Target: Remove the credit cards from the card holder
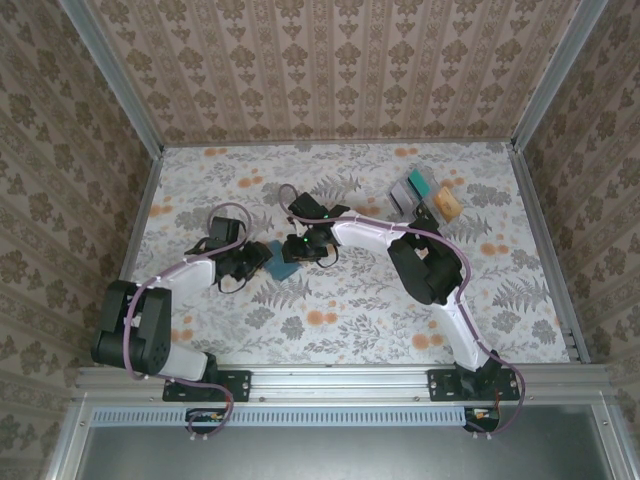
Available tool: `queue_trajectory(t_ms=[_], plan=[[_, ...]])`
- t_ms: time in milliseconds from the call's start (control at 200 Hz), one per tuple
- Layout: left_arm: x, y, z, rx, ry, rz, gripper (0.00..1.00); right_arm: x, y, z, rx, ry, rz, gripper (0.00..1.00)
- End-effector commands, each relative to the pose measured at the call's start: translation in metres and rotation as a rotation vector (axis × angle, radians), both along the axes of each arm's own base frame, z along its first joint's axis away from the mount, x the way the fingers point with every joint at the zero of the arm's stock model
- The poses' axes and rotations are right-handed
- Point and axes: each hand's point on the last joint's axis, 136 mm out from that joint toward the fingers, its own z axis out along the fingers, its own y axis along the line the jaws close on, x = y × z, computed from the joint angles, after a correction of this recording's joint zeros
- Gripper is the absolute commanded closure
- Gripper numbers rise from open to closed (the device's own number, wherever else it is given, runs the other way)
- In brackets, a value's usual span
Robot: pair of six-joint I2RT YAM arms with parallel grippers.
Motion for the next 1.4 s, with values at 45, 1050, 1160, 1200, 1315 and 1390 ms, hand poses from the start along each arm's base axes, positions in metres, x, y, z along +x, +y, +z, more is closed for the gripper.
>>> queue_trajectory(t_ms=[45,1050,1160,1200,1315,1390], plan=[[0.002,-0.003,0.000,-0.014,-0.004,-0.030,0.59,-0.018,-0.040,-0.021,-0.234,0.019,0.005,0.63],[-0.037,-0.079,-0.001,-0.219,0.037,-0.175,0.39,-0.037,-0.069,0.005,-0.040,0.054,-0.097,0.65],[-0.032,-0.080,0.002,-0.216,0.027,-0.187,0.42,-0.040,-0.068,0.002,-0.036,0.068,-0.095,0.67],[-0.031,-0.081,0.004,-0.214,0.024,-0.192,0.43,-0.040,-0.068,0.001,-0.034,0.074,-0.095,0.67],[-0.028,-0.085,0.005,-0.223,0.018,-0.201,0.48,-0.042,-0.066,-0.002,-0.022,0.091,-0.098,0.67],[-0.026,-0.085,0.005,-0.226,0.005,-0.201,0.49,-0.043,-0.064,-0.001,-0.010,0.099,-0.104,0.67]])
